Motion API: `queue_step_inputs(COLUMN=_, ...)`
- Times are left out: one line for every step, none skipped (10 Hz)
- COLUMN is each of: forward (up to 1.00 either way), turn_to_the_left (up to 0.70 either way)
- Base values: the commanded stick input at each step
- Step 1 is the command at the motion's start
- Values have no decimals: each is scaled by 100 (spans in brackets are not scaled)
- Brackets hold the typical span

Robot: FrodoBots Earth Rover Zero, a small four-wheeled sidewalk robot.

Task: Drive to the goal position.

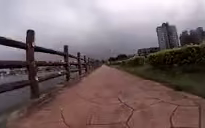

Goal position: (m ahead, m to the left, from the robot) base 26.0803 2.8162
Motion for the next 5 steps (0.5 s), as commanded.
queue_step_inputs(forward=100, turn_to_the_left=0)
queue_step_inputs(forward=100, turn_to_the_left=0)
queue_step_inputs(forward=100, turn_to_the_left=0)
queue_step_inputs(forward=100, turn_to_the_left=0)
queue_step_inputs(forward=100, turn_to_the_left=0)
